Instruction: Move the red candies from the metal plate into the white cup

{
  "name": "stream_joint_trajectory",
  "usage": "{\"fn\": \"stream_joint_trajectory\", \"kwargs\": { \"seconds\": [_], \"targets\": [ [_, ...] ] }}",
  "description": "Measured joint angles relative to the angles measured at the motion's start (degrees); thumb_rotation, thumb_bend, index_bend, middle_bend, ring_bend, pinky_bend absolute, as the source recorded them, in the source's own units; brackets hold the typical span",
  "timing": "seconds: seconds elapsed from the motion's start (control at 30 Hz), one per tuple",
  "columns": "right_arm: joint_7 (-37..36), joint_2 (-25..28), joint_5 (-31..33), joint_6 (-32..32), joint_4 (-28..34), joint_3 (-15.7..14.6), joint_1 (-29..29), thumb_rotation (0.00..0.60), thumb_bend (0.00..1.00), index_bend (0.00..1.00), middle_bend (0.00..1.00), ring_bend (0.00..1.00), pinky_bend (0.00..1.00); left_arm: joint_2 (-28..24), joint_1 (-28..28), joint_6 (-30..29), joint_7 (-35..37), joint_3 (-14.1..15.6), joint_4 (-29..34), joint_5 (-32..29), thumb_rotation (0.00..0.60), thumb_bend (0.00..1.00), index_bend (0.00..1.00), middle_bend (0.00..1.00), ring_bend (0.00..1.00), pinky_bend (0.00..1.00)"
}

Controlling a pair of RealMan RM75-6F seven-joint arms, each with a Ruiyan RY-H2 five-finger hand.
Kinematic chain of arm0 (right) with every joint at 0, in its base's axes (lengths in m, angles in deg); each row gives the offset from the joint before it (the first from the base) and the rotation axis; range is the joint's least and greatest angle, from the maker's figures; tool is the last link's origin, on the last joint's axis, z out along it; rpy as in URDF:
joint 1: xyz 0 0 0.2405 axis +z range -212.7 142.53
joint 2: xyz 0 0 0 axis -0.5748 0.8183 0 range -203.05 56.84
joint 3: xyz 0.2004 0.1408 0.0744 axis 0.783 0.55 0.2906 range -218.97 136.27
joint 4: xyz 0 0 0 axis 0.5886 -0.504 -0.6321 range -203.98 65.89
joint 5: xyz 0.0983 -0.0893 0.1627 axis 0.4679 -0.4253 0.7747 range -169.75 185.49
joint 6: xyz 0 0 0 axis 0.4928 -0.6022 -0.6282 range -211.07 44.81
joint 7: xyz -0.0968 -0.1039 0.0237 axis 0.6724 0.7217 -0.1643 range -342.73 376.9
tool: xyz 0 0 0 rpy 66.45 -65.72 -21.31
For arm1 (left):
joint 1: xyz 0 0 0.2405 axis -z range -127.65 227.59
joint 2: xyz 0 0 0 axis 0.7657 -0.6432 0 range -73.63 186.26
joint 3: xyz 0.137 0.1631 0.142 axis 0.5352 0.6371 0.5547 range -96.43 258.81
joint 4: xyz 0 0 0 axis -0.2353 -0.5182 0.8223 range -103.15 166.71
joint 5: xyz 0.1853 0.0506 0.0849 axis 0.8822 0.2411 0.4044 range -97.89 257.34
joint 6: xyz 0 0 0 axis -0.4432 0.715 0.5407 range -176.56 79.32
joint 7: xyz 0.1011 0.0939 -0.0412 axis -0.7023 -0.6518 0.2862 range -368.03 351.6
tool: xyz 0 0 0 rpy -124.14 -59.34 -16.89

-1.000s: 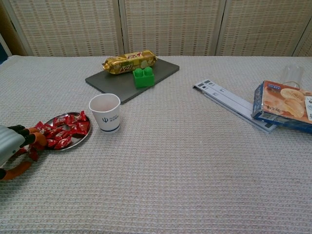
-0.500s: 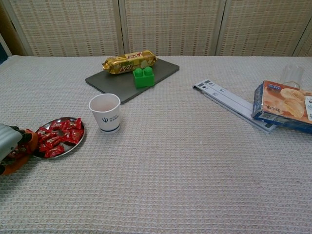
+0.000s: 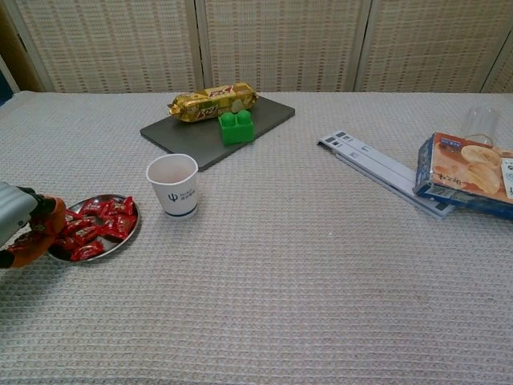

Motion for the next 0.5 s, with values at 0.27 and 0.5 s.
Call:
{"fn": "stream_joint_trajectory", "kwargs": {
  "seconds": [0.27,0.5],
  "targets": [
    [-0.13,0.11,1.13,0.61,0.26,0.39,0.33,0.6,0.04,0.0,0.0,0.0,0.0,-2.75,6.37,3.38,-4.51,-3.8,10.74,0.81,0.6,0.46,0.57,0.61,0.58,1.0],
    [-0.91,0.42,3.25,1.51,0.46,1.15,0.73,0.6,0.04,0.0,0.0,0.0,0.0,-3.69,14.85,11.78,-11.3,-10.61,19.26,-1.29,0.6,0.46,0.57,0.61,0.58,1.0]
  ]
}}
